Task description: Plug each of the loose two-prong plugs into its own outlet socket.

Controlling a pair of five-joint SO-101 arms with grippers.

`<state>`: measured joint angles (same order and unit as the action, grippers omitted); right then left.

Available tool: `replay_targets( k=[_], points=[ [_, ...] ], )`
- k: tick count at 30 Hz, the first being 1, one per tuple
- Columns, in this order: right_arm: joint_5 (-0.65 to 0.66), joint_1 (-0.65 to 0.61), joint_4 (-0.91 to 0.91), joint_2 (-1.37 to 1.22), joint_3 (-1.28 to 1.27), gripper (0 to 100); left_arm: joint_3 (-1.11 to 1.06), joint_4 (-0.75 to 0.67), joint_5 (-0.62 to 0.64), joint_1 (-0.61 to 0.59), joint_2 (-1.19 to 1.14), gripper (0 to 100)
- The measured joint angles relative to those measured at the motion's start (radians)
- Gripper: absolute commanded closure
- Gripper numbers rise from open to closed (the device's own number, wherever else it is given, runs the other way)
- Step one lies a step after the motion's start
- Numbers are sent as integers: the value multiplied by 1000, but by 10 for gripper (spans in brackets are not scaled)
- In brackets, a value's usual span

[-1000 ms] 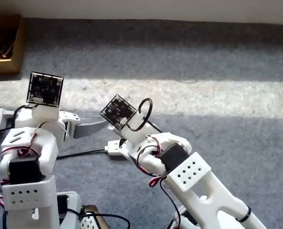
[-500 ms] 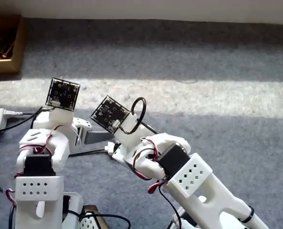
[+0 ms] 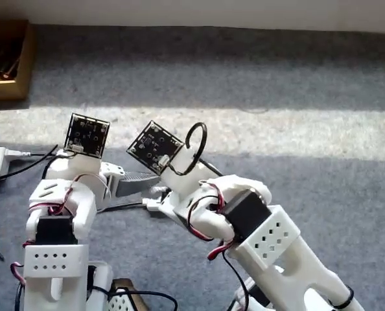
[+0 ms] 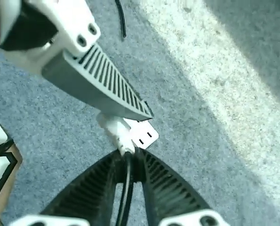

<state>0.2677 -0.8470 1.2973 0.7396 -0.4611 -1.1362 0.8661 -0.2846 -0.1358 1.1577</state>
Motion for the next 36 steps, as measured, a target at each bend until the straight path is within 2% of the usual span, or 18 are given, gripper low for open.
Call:
replay_targets(
  k=[5,9,12,17,21,29,36],
  points=[
    [0,9,6,-3,38,992,-38,0,-38,-5,-9,408],
    [2,9,8,-5,34,992,-32,-44,-40,-80,-9,408],
    [49,18,17,-5,-12,992,-29,-75,-40,-161,-9,408],
    [104,100,21,-11,-44,992,-29,-91,-40,-250,-9,408],
    [129,180,87,-11,-55,992,-46,-95,-40,-261,-9,408],
    [256,430,164,-17,-160,992,-48,-95,-40,-261,-9,408],
    [253,465,49,-40,-315,992,-54,-95,-40,-261,-9,408]
  ],
)
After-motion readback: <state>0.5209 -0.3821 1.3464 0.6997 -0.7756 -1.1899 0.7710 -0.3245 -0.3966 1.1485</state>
